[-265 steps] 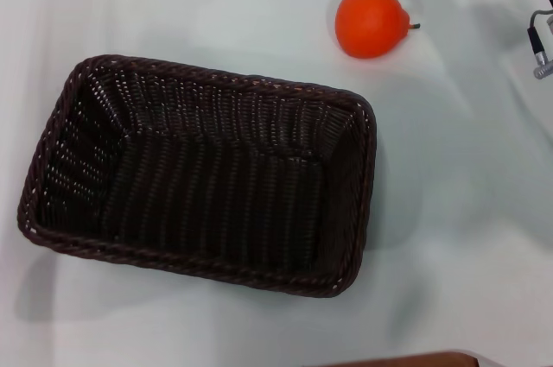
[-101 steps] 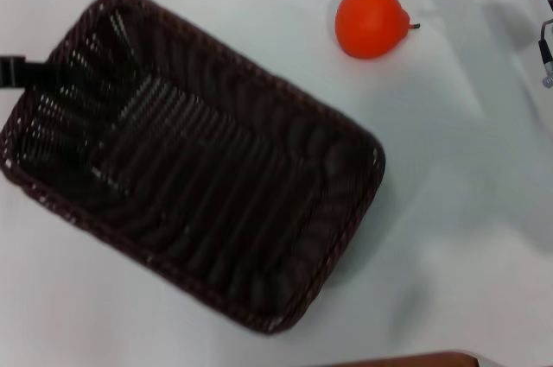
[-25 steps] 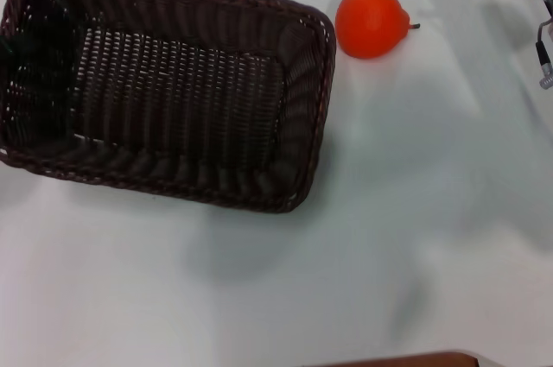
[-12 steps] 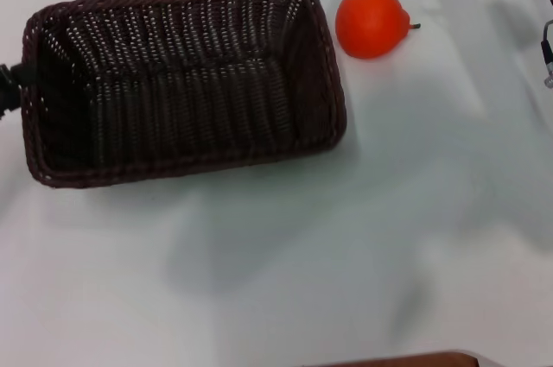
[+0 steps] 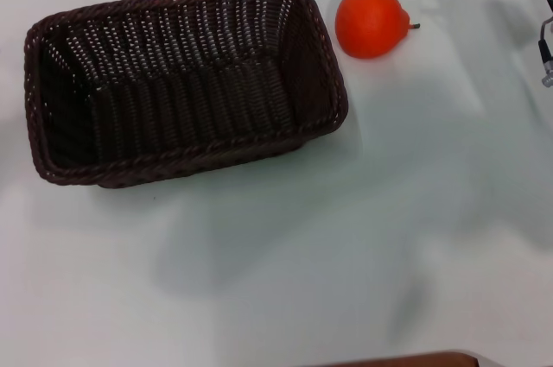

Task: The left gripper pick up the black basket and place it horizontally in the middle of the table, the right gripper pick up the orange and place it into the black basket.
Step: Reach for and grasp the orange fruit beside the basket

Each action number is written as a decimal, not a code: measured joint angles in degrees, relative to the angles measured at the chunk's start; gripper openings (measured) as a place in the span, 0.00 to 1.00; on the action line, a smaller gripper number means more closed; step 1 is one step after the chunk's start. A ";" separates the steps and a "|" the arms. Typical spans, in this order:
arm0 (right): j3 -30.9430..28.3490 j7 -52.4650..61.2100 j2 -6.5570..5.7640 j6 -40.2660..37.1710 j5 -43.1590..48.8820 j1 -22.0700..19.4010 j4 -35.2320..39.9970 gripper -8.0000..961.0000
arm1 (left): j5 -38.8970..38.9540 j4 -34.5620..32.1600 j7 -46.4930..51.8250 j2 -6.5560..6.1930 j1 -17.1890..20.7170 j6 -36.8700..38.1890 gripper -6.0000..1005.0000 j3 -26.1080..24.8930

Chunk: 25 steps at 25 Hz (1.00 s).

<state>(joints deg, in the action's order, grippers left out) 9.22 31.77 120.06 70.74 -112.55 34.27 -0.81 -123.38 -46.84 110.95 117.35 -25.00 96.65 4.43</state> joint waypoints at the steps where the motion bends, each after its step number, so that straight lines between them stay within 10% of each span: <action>1: 0.08 0.01 0.00 0.04 0.05 0.02 -0.03 0.79 | 1.76 0.07 -2.35 -0.30 -0.12 -0.75 0.67 0.00; 16: 2.21 -0.55 -0.03 0.02 0.33 1.34 0.39 0.78 | 32.98 18.18 -62.22 6.14 -6.71 -17.00 0.66 -0.15; 25: 5.63 -3.31 -0.09 -0.43 0.32 1.99 1.26 0.77 | 40.50 26.58 -81.72 6.23 -10.12 -23.39 0.66 -0.25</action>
<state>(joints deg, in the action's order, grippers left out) 14.84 28.46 119.96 70.31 -112.23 36.26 0.45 -82.88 -20.26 29.23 123.58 -35.12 73.26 4.18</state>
